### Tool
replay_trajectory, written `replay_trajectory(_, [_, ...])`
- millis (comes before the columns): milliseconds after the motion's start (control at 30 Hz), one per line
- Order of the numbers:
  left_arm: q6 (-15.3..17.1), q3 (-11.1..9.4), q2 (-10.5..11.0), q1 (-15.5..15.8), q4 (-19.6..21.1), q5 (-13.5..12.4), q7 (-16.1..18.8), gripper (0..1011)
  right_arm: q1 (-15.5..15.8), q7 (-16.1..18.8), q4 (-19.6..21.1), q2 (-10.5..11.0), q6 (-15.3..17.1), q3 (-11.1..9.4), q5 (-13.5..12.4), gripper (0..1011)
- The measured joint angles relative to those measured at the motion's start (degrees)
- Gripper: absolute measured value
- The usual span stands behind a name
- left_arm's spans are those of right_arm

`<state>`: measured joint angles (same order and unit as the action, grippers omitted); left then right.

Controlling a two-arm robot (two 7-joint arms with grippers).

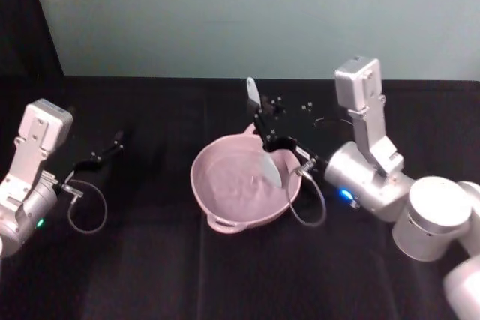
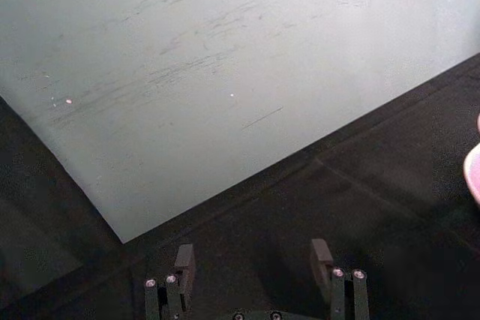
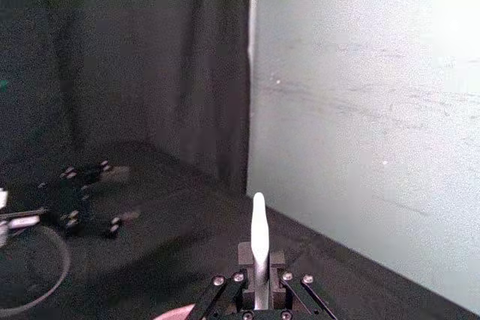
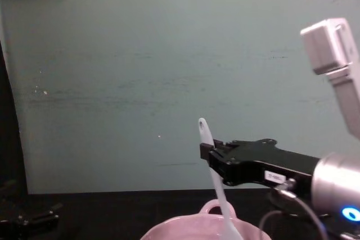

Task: Use the one hand to pick up the spoon and stir the clear water in the bowl.

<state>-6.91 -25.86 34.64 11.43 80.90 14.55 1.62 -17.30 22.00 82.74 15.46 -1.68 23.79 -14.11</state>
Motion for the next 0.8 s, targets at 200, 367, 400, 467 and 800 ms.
replay_trajectory(200, [0.0, 0.0, 0.0, 0.0, 0.0, 0.0, 0.0, 1011, 2.7, 2.1, 6.4, 3.8, 4.9, -0.8, -2.1, 117])
replay_trajectory(367, [0.0, 0.0, 0.0, 0.0, 0.0, 0.0, 0.0, 1011, 4.3, 3.2, 11.5, 7.3, 9.4, -1.7, -4.4, 117])
replay_trajectory(400, [0.0, 0.0, 0.0, 0.0, 0.0, 0.0, 0.0, 1011, 4.5, 3.3, 12.2, 7.7, 10.2, -1.8, -4.8, 116])
replay_trajectory(467, [0.0, 0.0, 0.0, 0.0, 0.0, 0.0, 0.0, 1011, 4.8, 3.6, 13.8, 8.9, 11.6, -2.2, -5.5, 117])
replay_trajectory(800, [0.0, 0.0, 0.0, 0.0, 0.0, 0.0, 0.0, 1011, 6.4, 5.4, 19.9, 14.4, 14.8, -3.6, -9.1, 117])
